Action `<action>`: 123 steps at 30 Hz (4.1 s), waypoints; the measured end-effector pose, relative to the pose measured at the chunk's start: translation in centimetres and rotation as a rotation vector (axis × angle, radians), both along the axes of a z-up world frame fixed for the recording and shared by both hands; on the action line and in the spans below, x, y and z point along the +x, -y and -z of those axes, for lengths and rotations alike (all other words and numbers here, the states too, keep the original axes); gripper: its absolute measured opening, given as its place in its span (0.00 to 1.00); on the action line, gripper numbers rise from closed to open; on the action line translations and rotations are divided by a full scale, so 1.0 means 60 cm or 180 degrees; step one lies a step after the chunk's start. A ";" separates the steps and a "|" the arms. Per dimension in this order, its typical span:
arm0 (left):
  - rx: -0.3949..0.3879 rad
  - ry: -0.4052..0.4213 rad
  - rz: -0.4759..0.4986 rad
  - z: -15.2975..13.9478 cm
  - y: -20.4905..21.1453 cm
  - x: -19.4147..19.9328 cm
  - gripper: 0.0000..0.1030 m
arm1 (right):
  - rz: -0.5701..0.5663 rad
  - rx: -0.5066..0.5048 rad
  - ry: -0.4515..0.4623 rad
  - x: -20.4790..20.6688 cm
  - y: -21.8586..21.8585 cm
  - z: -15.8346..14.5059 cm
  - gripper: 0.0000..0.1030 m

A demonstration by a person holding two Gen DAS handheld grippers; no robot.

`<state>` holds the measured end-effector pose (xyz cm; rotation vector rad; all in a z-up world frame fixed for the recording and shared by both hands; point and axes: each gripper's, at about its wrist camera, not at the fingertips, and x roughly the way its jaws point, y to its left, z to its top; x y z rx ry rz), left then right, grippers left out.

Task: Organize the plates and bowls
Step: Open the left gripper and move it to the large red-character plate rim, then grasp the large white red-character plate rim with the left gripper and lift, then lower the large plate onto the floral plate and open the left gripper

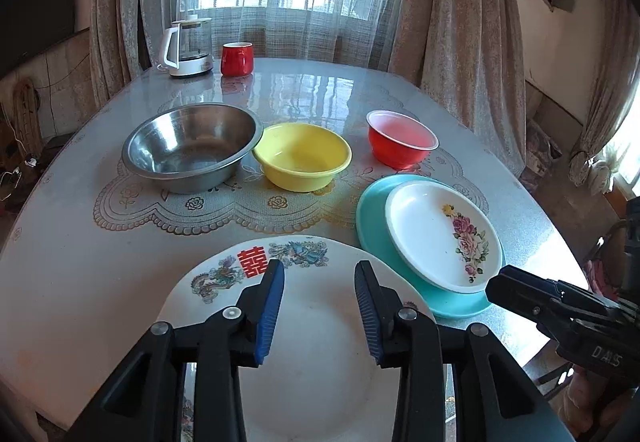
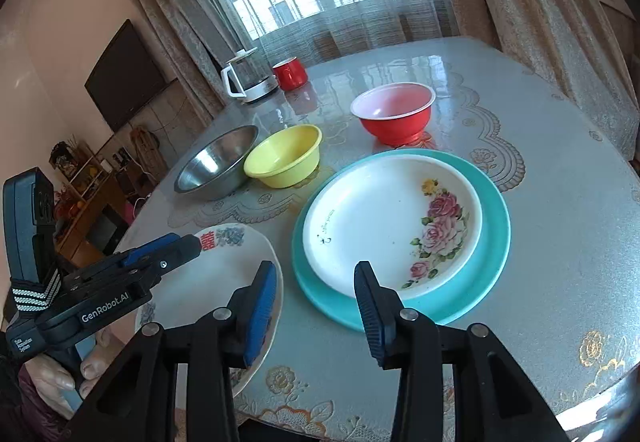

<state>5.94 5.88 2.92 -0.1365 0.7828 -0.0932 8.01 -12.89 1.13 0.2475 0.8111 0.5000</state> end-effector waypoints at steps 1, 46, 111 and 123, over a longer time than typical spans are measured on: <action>-0.0016 -0.0004 -0.0027 0.001 -0.010 -0.004 0.37 | -0.0124 0.0069 -0.0035 -0.005 -0.007 0.003 0.40; -0.0324 -0.0247 -0.0096 0.109 -0.146 -0.053 0.28 | -0.0619 -0.0027 -0.0379 -0.003 -0.108 0.106 0.22; -0.0088 -0.0182 0.0553 0.077 0.107 0.168 0.29 | 0.0540 -0.0715 0.0021 0.124 0.102 0.065 0.26; -0.0110 -0.0171 0.0479 0.078 0.106 0.154 0.30 | 0.0559 -0.0653 -0.0010 0.122 0.099 0.063 0.30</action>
